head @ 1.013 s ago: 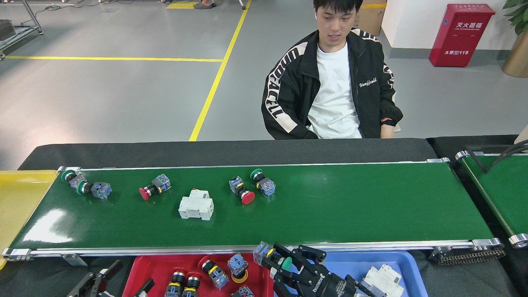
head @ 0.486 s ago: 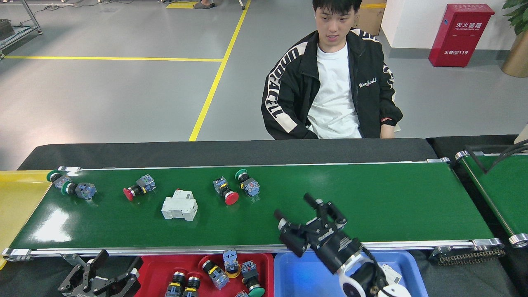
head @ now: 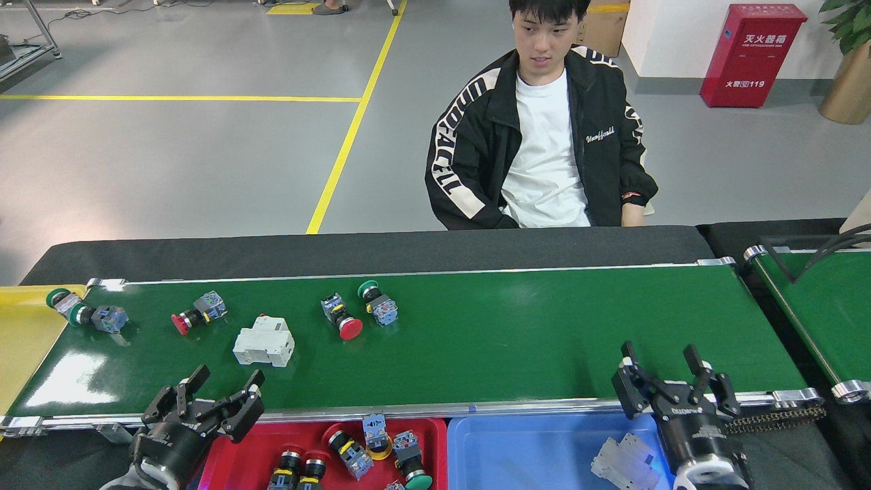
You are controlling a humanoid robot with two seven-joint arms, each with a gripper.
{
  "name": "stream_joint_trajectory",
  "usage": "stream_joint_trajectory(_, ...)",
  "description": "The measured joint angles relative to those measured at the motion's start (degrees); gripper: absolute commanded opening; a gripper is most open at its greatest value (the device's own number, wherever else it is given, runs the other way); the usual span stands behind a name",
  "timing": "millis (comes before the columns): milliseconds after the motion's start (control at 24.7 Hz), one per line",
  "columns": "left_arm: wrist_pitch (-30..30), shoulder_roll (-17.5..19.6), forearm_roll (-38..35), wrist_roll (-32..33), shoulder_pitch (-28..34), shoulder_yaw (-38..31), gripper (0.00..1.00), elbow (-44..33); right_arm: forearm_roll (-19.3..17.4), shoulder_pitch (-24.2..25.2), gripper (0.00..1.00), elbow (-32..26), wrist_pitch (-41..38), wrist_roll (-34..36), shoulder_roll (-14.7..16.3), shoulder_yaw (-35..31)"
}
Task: Pick switch part from conveyor to tray
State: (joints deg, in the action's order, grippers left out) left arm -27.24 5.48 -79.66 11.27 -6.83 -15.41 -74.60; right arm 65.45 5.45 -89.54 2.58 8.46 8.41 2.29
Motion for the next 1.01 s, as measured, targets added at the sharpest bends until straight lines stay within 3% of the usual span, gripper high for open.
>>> stream_joint_trajectory(203, 1.12, 0.03, -1.24, -0.55, -3.01, 0.76, 0.98, 4.23, -0.02, 9.53, 0.99, -8.43, -0.65, 1.30, 0.00, 0.01)
stream_joint_trajectory(365, 2.20, 0.13, -1.44, -0.71, -4.86, 0.81, 0.96, 6.17, 0.11, 10.45, 0.99, -10.20, -0.99, 1.48, -0.38, 0.05)
stream_joint_trajectory(446, 2.87, 0.13, -1.63, -0.78, -5.88, 0.83, 0.88, 7.40, 0.17, 10.45, 0.99, -10.23, -1.04, 1.49, -0.64, 0.08)
stream_joint_trajectory(486, 3.03, 0.13, -2.02, -0.84, -6.42, 0.83, 0.75, 8.11, 0.29, 10.45, 0.99, -10.23, -1.05, 1.50, -0.64, 0.11)
stream_joint_trajectory(567, 3.24, 0.52, -3.49, -1.21, -7.35, 1.34, 0.36, 9.66, 0.79, 10.45, 0.99, -10.24, -1.13, 1.50, -0.69, 0.15)
stream_joint_trajectory(608, 3.34, 1.35, -4.00, -1.52, -7.68, 2.23, 0.22, 10.41, 1.09, 10.45, 0.99, -10.24, -1.22, 1.50, -0.85, 0.16)
stream_joint_trajectory(648, 3.30, 2.37, -4.15, -1.90, -7.81, 3.08, 0.15, 10.92, 1.24, 10.44, 0.99, -10.24, -1.29, 1.50, -0.98, 0.16)
stream_joint_trajectory(729, 3.00, 3.37, -4.17, -2.60, -7.87, 4.01, 0.10, 11.44, 1.35, 10.38, 0.99, -10.24, -1.33, 1.51, -1.49, 0.17)
stream_joint_trajectory(1013, -1.64, 5.15, 2.70, -3.24, -4.89, 3.38, 0.07, 8.51, 1.68, 10.28, 0.99, -10.20, -0.82, 1.51, -2.44, 0.11)
